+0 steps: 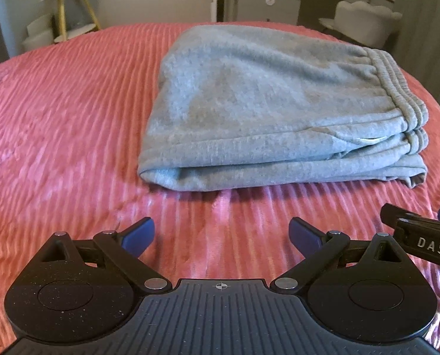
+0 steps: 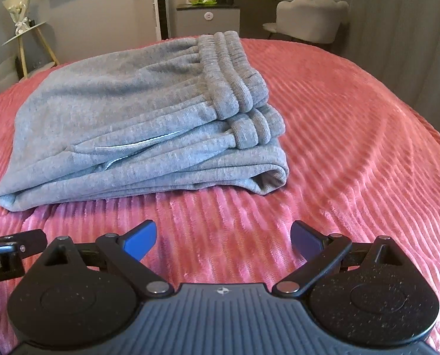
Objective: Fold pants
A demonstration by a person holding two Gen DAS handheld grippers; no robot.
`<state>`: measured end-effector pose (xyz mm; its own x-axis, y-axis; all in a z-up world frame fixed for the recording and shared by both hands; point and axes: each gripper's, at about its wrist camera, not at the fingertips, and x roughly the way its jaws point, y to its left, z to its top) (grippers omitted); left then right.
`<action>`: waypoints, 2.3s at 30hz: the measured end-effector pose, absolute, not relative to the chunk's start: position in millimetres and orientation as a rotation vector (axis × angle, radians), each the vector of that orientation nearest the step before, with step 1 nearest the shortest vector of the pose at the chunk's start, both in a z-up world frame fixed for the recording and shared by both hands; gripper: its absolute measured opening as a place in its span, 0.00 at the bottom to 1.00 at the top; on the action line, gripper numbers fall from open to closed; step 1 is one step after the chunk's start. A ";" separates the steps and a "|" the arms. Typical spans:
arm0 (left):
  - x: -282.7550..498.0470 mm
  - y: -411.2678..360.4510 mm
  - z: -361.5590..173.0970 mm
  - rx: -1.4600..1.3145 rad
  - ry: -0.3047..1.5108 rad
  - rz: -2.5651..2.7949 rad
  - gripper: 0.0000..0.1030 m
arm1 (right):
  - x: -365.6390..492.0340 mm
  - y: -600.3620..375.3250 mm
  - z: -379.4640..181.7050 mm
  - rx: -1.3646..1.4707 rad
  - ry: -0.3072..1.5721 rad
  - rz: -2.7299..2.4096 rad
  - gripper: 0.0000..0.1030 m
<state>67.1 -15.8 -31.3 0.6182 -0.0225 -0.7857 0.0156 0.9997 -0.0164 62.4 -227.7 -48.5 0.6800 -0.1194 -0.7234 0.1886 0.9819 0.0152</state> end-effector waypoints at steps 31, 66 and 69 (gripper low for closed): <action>64.9 -31.3 -40.6 0.062 0.934 -0.018 0.97 | 64.6 -215.7 -51.9 0.018 0.810 -0.136 0.94; 64.2 -35.8 -45.7 0.082 0.958 -0.022 0.97 | 61.8 -219.2 -47.3 0.062 0.792 -0.117 0.94; 64.2 -35.9 -45.6 0.082 0.958 -0.022 0.97 | 61.0 -218.9 -46.5 0.063 0.790 -0.118 0.94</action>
<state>64.2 -35.9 -45.6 0.5750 0.0175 -0.8179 0.0551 0.9967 0.0600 61.0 -218.9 -46.5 0.6978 -0.0820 -0.7115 0.1288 0.9916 0.0121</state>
